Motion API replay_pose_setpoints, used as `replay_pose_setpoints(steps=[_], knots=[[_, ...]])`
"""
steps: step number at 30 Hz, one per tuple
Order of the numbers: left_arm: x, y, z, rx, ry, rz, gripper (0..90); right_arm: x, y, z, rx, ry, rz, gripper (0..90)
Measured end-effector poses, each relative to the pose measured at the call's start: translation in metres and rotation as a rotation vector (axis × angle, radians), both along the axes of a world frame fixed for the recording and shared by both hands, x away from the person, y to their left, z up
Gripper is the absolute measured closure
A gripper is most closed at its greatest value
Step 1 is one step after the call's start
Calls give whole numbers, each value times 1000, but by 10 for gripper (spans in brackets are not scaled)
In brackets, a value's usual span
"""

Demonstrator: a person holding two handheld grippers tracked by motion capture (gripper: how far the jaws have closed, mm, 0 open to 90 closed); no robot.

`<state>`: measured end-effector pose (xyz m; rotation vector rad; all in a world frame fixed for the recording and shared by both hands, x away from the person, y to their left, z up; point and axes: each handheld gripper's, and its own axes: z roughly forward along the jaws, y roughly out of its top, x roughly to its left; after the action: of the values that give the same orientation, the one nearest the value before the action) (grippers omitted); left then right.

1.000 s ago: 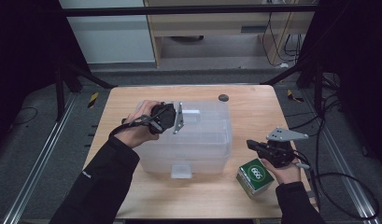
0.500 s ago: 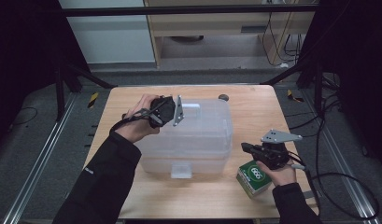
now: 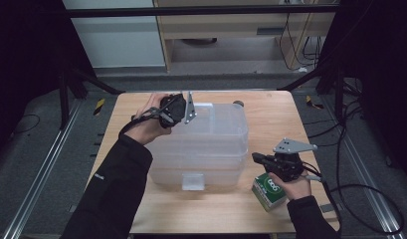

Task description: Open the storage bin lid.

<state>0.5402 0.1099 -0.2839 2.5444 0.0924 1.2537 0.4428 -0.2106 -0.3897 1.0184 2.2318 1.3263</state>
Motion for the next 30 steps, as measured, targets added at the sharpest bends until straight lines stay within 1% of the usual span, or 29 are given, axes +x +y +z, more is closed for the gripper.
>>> replay_pose_setpoints(steps=[1,3,4,6,11,12,14,16,18,19,20,21,24,26,27,28,30], knots=[[2,0,1,0,-6,4,706,0,1,0,4,-2,-1,900],[3,0,1,-4,-5,7,705,0,1,0,8,-2,3,900],[5,0,1,-14,-10,10,705,1,2,0,8,-4,4,900],[5,0,1,-15,-8,12,704,1,3,-1,7,2,6,900],[9,-2,3,-4,-13,21,702,1,5,-2,3,3,13,900],[11,-2,4,-11,-13,27,701,2,7,-3,2,6,18,900],[14,-2,4,-13,-15,31,700,2,9,-3,3,14,21,900],[14,-2,4,-19,-14,31,699,2,9,-4,3,11,21,900],[16,-1,5,-23,-12,33,697,4,11,-5,19,14,16,900],[16,-1,5,-23,-12,33,697,4,11,-5,19,14,16,900],[17,-1,5,-25,-10,33,696,5,11,-4,33,11,13,900],[17,-1,5,-25,-10,33,695,5,11,-4,33,11,13,900],[17,-1,5,-32,-7,30,693,7,11,-4,60,5,6,900],[16,0,5,-38,-4,28,689,10,11,-3,91,9,8,900],[16,0,5,-38,-4,28,687,10,11,-3,91,9,8,900],[16,0,5,-40,-1,28,684,12,11,-3,117,8,18,900],[16,0,5,-40,0,26,682,13,12,-3,125,5,16,900]])
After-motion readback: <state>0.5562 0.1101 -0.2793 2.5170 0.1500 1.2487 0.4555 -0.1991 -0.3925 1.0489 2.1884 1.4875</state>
